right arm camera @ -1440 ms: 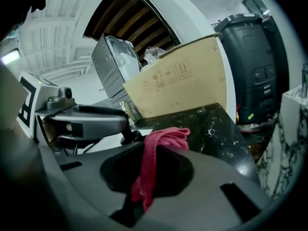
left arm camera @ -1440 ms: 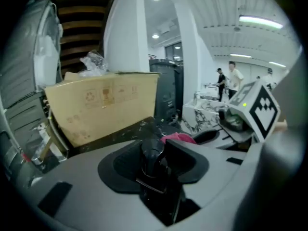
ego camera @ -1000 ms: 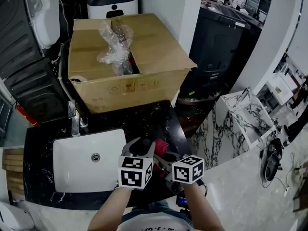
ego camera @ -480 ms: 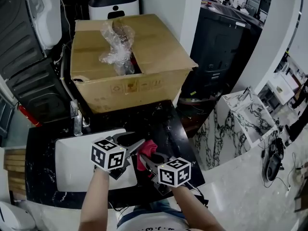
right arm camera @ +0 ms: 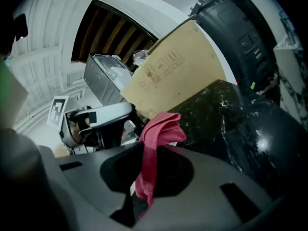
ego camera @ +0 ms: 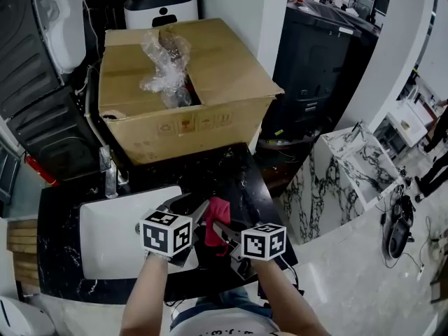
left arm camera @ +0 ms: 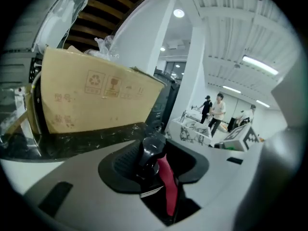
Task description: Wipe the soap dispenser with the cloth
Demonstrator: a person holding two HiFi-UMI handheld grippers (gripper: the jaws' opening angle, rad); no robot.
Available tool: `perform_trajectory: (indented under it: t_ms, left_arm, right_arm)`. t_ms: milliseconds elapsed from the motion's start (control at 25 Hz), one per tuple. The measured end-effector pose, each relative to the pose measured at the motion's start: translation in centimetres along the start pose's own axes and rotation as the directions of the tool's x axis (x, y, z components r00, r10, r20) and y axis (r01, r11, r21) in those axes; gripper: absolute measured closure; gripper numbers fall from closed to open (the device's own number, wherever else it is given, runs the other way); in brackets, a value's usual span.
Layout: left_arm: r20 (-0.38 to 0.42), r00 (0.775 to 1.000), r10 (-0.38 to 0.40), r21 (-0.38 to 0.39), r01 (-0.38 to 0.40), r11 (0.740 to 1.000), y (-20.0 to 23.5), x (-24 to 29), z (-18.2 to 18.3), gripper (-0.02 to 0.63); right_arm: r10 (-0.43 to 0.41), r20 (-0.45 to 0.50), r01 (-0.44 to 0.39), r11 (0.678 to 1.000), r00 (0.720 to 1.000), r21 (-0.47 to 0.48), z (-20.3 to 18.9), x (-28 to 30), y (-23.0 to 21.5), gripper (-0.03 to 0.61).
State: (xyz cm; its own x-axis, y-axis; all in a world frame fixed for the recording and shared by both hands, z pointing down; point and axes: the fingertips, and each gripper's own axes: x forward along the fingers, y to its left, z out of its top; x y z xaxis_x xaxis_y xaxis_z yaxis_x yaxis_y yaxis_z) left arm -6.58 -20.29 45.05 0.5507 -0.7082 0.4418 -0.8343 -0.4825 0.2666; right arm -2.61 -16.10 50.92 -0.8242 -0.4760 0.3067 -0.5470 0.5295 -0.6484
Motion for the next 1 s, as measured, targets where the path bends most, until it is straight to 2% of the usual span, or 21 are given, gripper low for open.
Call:
perform_trajectory:
  t_ms: [120,200,280,360,440,520,640,720,800,840,920,1000]
  left_arm:
    - [0.017,0.999,-0.042,-0.043,0.043,0.998,0.0,-0.1,0.0,0.439]
    - [0.02,0.999,-0.047,-0.048,0.048,0.998,0.0,-0.1,0.0,0.439]
    - [0.024,0.998,-0.057,-0.059,0.058,0.997,0.0,-0.1,-0.1,0.44]
    - [0.025,0.997,-0.072,-0.07,0.073,0.995,0.0,0.0,0.0,0.442]
    - [0.025,0.995,-0.094,-0.083,0.095,0.992,-0.1,0.0,0.0,0.442]
    - [0.024,0.993,-0.116,-0.094,0.118,0.989,-0.6,0.1,0.0,0.443]
    - [0.028,0.989,-0.143,-0.119,0.146,0.982,-1.3,0.5,0.0,0.445]
    - [0.042,0.985,-0.168,-0.156,0.173,0.972,-2.1,1.1,0.2,0.446]
    - [0.079,0.974,-0.213,-0.232,0.226,0.946,-2.8,1.7,0.5,0.448]
    - [0.107,0.965,-0.239,-0.286,0.26,0.922,-3.0,2.0,0.7,0.448]
    - [0.17,0.944,-0.283,-0.404,0.329,0.854,-3.2,2.2,0.9,0.451]
    - [0.226,0.927,-0.299,-0.478,0.373,0.795,-2.8,2.1,0.7,0.451]
  right_arm:
    - [-0.022,-0.021,0.023,0.998,1.0,0.053,-0.5,0.1,-1.4,0.53]
    - [-0.046,-0.065,0.049,0.998,0.997,0.04,-1.0,0.4,-1.7,0.531]
    - [-0.105,-0.131,0.106,0.994,0.986,-0.002,-1.7,0.5,-2.1,0.531]
    - [-0.193,-0.203,0.181,0.981,0.96,-0.074,-2.4,0.5,-2.7,0.531]
    - [-0.258,-0.232,0.232,0.963,0.938,-0.136,-2.5,-0.1,-3.4,0.531]
    - [-0.249,-0.208,0.22,0.963,0.946,-0.154,-1.6,-1.5,-3.7,0.531]
    - [-0.169,-0.143,0.138,0.97,0.975,-0.202,1.3,-4.5,-4.0,0.529]
    - [-0.137,-0.113,0.106,0.964,0.984,-0.245,3.3,-6.6,-4.6,0.529]
    - [-0.131,-0.11,0.094,0.951,0.985,-0.296,4.8,-8.5,-5.3,0.529]
    - [-0.14,-0.12,0.094,0.939,0.983,-0.331,5.2,-9.4,-5.8,0.529]
    - [-0.174,-0.153,0.097,0.905,0.973,-0.414,5.5,-10.7,-6.6,0.529]
    - [-0.204,-0.183,0.097,0.879,0.962,-0.467,5.5,-11.7,-7.0,0.529]
